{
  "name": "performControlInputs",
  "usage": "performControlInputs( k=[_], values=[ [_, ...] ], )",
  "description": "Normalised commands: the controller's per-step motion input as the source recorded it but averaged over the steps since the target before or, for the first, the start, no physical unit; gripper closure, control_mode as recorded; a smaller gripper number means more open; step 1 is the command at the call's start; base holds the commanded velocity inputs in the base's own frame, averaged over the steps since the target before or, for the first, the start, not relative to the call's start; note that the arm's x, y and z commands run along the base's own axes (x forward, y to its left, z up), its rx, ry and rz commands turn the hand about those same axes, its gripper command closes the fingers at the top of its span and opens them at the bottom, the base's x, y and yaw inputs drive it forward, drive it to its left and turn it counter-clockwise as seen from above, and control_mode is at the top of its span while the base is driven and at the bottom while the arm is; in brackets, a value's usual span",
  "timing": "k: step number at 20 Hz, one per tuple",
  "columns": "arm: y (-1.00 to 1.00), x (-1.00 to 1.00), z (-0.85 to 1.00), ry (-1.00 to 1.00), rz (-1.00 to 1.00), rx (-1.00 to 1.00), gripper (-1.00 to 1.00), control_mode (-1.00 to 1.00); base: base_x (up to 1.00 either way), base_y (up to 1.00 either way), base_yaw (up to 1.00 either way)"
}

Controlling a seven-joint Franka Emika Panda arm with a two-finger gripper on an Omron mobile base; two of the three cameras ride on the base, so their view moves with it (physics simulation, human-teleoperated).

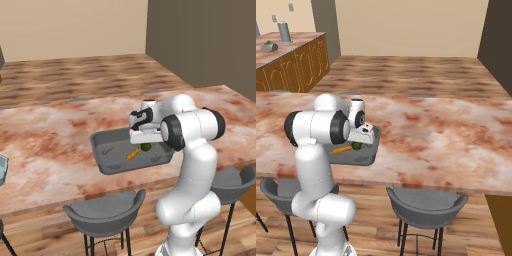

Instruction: Place the cold items (lime and carrot) from the fridge in one tupperware on the dining counter. Place the warm items (hot dog and kebab skewer) in the stove area in another tupperware.

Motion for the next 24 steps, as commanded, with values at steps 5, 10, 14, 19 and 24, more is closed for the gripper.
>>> performControlInputs(
  k=[5, 10, 14, 19, 24],
  values=[
    [-0.01, -0.2, 0.03, -0.11, 0.0, 0.0, -1.0, -1.0, 0.0, 0.0, 0.0],
    [-0.06, -0.54, 0.21, -0.17, -0.02, 0.0, -1.0, -1.0, 0.0, 0.0, 0.0],
    [-0.01, -0.63, 0.46, -0.23, -0.04, 0.0, -1.0, -1.0, 0.0, 0.0, 0.0],
    [0.0, -0.66, 0.54, -0.25, -0.03, 0.0, -1.0, -1.0, 0.0, 0.0, 0.0],
    [0.0, -0.72, 0.51, -0.18, -0.01, 0.0, -1.0, -1.0, 0.0, 0.0, 0.0]
  ],
)
